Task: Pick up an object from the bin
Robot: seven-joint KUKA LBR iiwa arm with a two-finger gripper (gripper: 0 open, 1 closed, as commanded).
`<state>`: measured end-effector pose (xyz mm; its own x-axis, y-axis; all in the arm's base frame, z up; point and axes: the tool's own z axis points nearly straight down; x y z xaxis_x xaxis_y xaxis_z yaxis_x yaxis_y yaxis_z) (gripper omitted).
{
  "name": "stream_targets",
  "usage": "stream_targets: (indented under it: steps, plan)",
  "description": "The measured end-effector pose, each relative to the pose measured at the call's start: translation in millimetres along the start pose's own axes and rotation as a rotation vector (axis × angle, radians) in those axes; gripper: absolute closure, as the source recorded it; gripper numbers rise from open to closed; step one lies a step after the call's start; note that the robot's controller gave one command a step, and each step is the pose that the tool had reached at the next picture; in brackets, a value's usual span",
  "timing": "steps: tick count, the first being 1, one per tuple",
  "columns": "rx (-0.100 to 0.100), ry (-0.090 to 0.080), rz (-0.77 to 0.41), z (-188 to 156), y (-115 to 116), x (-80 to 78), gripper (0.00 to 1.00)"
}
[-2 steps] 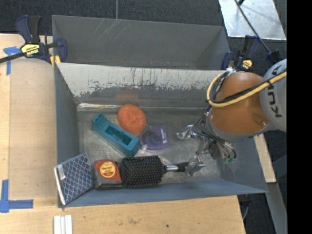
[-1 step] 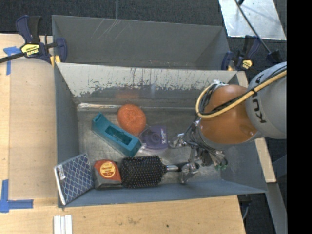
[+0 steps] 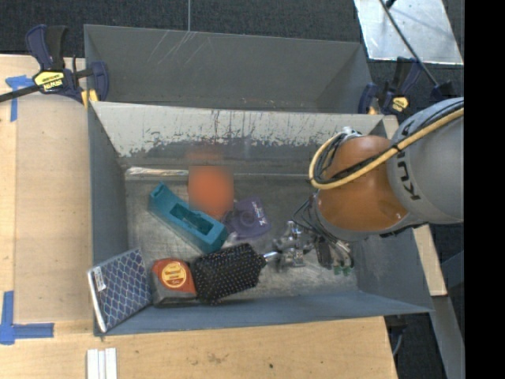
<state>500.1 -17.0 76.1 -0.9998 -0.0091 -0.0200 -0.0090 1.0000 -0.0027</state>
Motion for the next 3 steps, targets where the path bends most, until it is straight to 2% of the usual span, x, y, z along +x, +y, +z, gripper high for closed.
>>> stream_targets:
  steps: [1,2,3]
  plan:
    - [0.001,0.009,0.008,-1,1,2.5,1.00]
    - [-0.001,0.025,0.003,-44,5,5.0,1.00]
    - [-0.002,0.024,0.029,-117,-7,0.7,1.00]
